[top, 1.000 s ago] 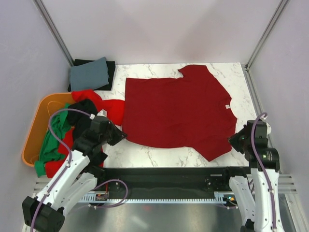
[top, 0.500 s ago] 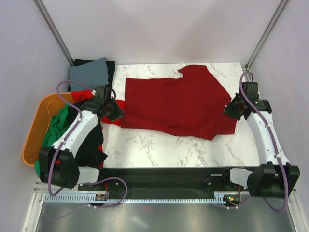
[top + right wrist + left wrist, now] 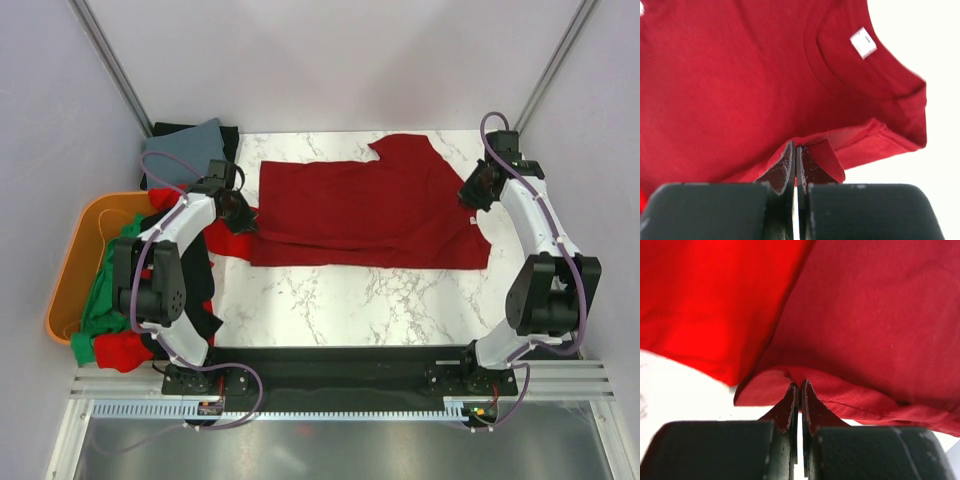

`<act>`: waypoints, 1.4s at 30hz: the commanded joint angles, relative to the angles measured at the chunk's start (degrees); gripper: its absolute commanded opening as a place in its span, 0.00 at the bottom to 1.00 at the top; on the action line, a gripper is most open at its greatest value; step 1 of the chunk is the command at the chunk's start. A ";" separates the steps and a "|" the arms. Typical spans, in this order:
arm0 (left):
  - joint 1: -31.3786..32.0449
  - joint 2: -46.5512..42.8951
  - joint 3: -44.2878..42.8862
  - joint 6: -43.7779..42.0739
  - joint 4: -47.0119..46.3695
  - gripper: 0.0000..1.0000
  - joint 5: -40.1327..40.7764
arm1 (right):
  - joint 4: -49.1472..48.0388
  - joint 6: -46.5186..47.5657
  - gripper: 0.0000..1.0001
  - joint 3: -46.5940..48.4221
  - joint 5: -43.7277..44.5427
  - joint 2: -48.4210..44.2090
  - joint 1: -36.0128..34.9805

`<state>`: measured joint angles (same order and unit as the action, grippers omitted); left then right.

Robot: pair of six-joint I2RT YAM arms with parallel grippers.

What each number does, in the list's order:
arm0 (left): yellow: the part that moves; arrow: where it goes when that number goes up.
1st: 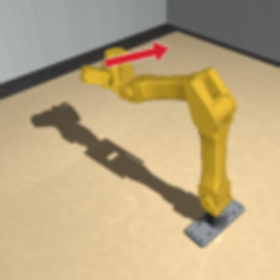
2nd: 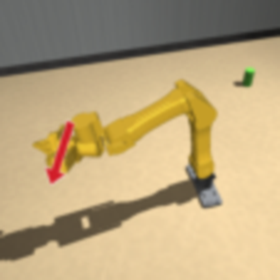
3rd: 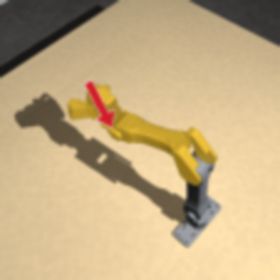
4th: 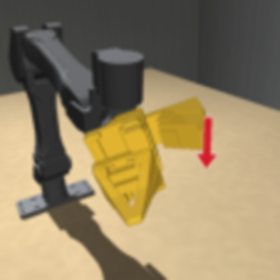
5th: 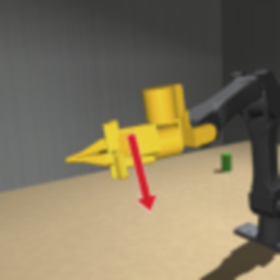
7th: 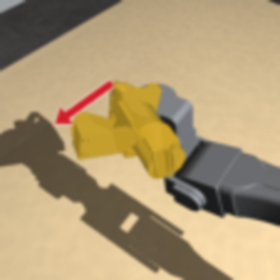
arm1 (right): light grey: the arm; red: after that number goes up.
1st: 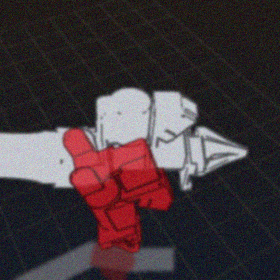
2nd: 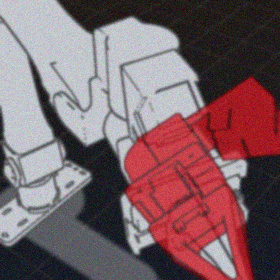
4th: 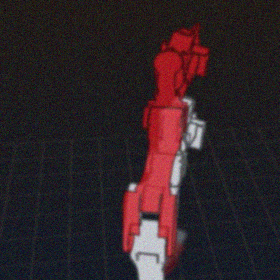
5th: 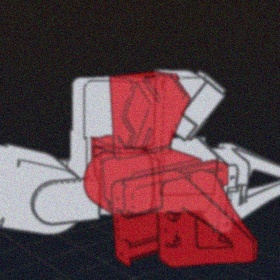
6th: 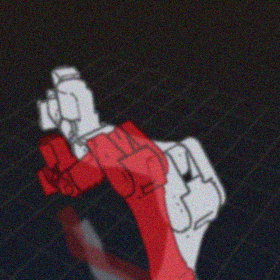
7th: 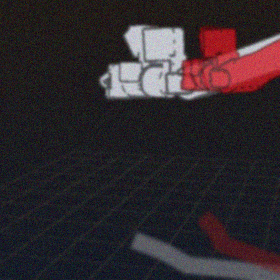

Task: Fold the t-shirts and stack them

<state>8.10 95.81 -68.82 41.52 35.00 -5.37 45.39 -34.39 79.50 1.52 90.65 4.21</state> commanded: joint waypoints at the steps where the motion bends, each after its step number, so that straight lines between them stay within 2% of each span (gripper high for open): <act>1: -0.98 2.45 -3.78 -1.97 -0.99 0.02 -0.70 | -2.41 1.52 0.00 6.97 1.99 3.38 -0.25; 6: -1.42 2.71 -5.09 -1.88 -0.99 0.02 1.58 | -1.27 3.10 0.00 13.56 2.26 9.01 -0.25; 15: -2.38 6.57 -8.61 -3.20 -0.55 0.02 2.38 | -1.97 3.63 0.00 18.66 2.96 16.48 -0.25; 17: -2.74 9.38 -9.75 -3.28 0.06 0.09 -0.41 | -2.06 3.54 0.00 20.68 1.57 20.24 -0.25; 19: -3.44 10.62 -11.95 -3.11 1.03 0.18 -0.79 | -2.49 5.12 0.06 24.81 -0.36 24.02 -0.25; 20: -3.79 11.06 -12.91 -3.02 1.29 0.22 -1.22 | -2.76 5.99 0.16 28.13 -1.33 25.09 -0.25; 21: -4.14 11.24 -13.62 -3.02 1.29 0.27 -2.01 | -2.67 6.87 0.36 29.99 -3.17 25.97 -0.25; 22: -4.40 11.15 -14.41 -3.72 1.38 0.44 -2.97 | -1.98 8.27 0.62 31.83 -2.84 27.02 -0.17; 24: -4.41 9.32 -16.43 -5.03 3.22 0.56 -4.30 | 1.54 9.34 0.98 34.75 1.17 26.42 0.10; 25: -4.23 8.09 -16.44 -5.13 3.49 0.64 -4.30 | 2.42 9.26 0.98 33.97 2.42 23.98 0.36; 27: -4.06 4.84 -14.43 -5.66 4.02 0.69 -2.99 | 2.26 8.29 0.98 25.21 2.09 19.50 2.73; 28: -4.06 1.61 -13.20 -5.66 3.93 0.72 -2.64 | 0.86 7.51 0.98 20.47 -0.44 13.99 3.78; 29: -3.97 -0.43 -10.23 -5.57 4.02 0.73 -2.11 | -2.81 6.71 0.95 10.25 -1.42 11.07 6.05; 31: -3.62 -4.90 -6.70 -5.05 4.02 0.72 -2.10 | -6.95 6.53 0.92 0.96 -5.89 4.05 8.09; 32: -3.44 -6.15 -2.94 -4.61 3.93 0.72 -2.02 | -7.76 6.27 0.88 -6.83 -6.44 2.18 9.66; 35: -1.07 -9.49 4.09 -2.85 2.53 0.69 -2.20 | -11.63 4.70 0.84 -18.63 -8.72 -3.19 11.87; 39: 2.27 -10.29 11.06 -0.13 -0.99 0.68 -2.37 | -14.27 3.19 0.81 -24.39 -8.90 -4.78 12.49; 42: 5.42 -8.63 14.31 1.37 -3.27 0.66 -2.03 | -16.64 3.10 0.81 -25.89 -10.21 -2.16 12.58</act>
<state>11.57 86.02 -55.90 40.01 35.46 -7.90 35.57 -30.26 53.65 -6.26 87.20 16.71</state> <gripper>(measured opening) 0.676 0.808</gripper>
